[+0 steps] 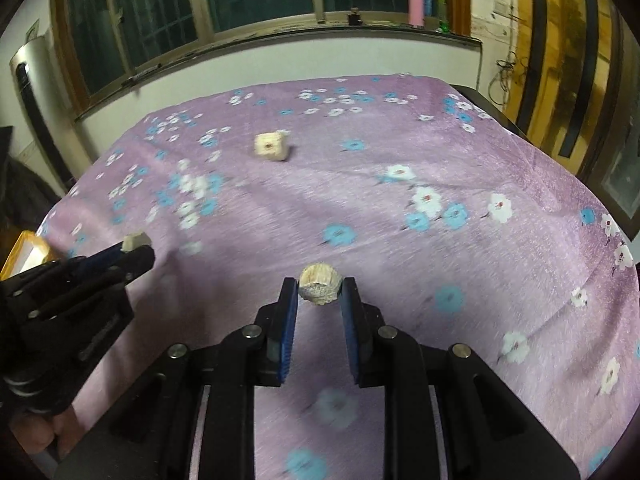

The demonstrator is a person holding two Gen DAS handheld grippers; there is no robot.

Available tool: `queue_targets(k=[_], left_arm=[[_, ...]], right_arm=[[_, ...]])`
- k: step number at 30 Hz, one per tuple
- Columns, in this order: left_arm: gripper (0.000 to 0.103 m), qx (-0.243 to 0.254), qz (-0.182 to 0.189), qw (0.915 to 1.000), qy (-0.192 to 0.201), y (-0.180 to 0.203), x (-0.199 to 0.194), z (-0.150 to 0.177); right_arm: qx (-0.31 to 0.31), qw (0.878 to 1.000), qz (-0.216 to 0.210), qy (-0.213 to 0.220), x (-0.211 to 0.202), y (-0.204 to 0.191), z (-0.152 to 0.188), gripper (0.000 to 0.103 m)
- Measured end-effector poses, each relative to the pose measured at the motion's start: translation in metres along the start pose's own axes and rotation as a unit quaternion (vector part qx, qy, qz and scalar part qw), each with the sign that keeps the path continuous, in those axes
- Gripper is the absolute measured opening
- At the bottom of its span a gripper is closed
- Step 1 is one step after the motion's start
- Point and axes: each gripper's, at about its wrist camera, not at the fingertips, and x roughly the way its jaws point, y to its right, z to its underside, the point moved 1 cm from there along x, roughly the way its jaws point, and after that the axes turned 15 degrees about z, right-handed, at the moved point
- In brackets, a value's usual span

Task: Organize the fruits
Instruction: 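Grasp a beige ball with the right tool while the left grasps a beige block, then carry the beige ball and beige block over the tray with both tools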

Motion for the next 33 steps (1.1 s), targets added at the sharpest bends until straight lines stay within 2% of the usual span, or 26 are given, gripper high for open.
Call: queue_targets(k=[8,16,33], left_arm=[[0.017,-0.028,-0.017,0.9994,0.013,-0.036,-0.046,0.034],[0.017,-0.048,-0.021,0.9985,0.017,-0.059,-0.069,0.061],[0.017,-0.061,-0.008,0.9979,0.017,-0.075,-0.098,0.096]], right_arm=[[-0.031,0.999,-0.041,-0.002,-0.041,-0.048,0.038,0.024],[-0.049,0.996,-0.067,0.009,-0.077,-0.086,0.060,0.024],[-0.066,0.995,-0.071,0.014,-0.100,-0.105,0.086,0.024]])
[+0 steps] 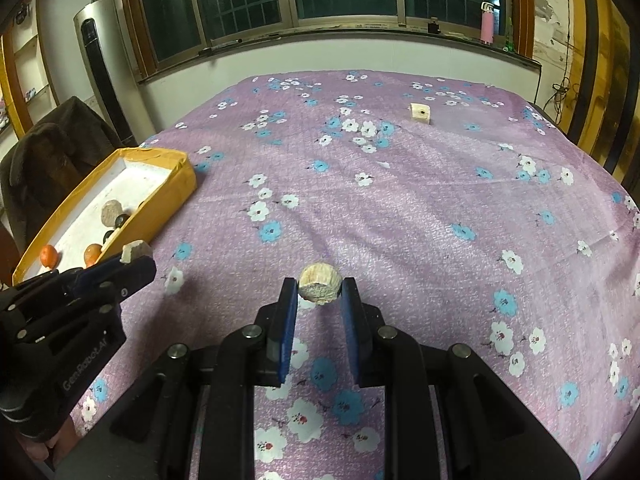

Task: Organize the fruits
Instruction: 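Carry the beige ball and beige block over the tray with both tools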

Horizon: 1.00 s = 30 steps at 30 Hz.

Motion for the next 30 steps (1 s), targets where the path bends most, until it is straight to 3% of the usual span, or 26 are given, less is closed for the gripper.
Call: queue_targets(k=[15,30], left_arm=[[0.017,-0.038,-0.035,0.9981,0.032,-0.045,-0.039,0.000],[0.017,-0.100,-0.098,0.9893,0.042,-0.119,-0.063,0.006]], right_arm=[[-0.033,0.999,-0.039,0.015,-0.014,-0.040,0.001,0.024],[-0.093,0.990,-0.098,0.040,-0.030,-0.118,-0.016,0.024]])
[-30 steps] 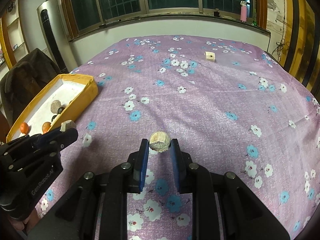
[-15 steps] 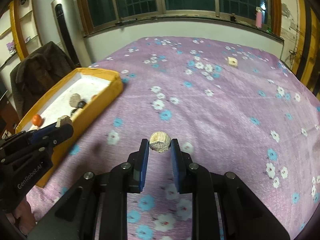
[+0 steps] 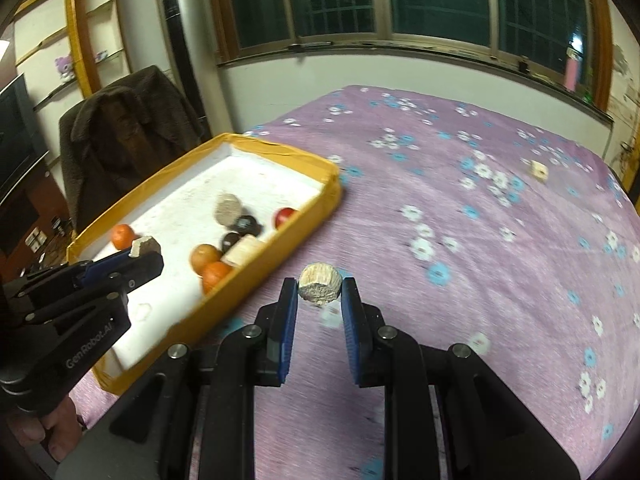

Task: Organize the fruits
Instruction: 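Carry the beige ball and beige block over the tray with both tools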

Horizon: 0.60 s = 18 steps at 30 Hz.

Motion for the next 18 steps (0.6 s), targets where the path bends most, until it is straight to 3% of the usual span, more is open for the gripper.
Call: queue_targets(k=[9,18], left_arm=[[0.017,-0.029,-0.025,0.9993,0.002,-0.034,0.003,-0.009],[0.017,-0.035,-0.026,0.9990,-0.012,-0.047,0.013,-0.007]], right_arm=[[-0.026,0.999,-0.028,0.012,0.006,-0.039,-0.022,0.024],[-0.045,0.998,-0.043,0.013,0.023,-0.067,-0.045,0.024]])
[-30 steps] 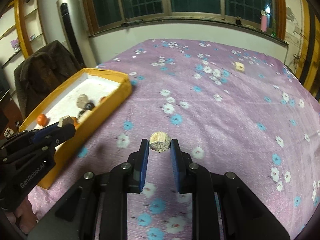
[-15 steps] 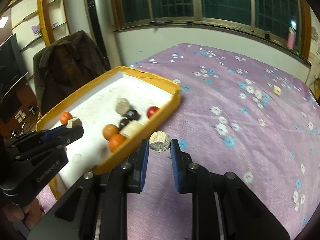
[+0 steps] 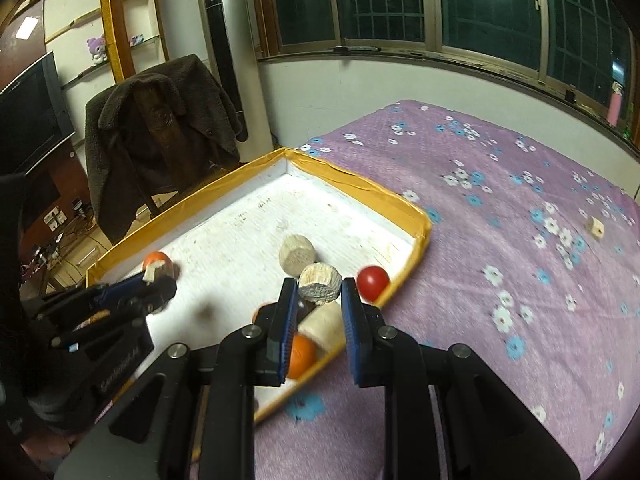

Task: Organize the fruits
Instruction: 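Carry the beige ball and beige block over the tray with both tools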

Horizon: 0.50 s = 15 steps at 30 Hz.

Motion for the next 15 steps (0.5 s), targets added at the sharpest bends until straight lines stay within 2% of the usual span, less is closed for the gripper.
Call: queue_targets(k=[15], left_arm=[[0.017,-0.022,-0.014,0.9997,-0.003,-0.025,0.009,-0.009]], right_arm=[[-0.025,0.999,-0.015,-0.027,0.048,-0.030,-0.018,0.024]])
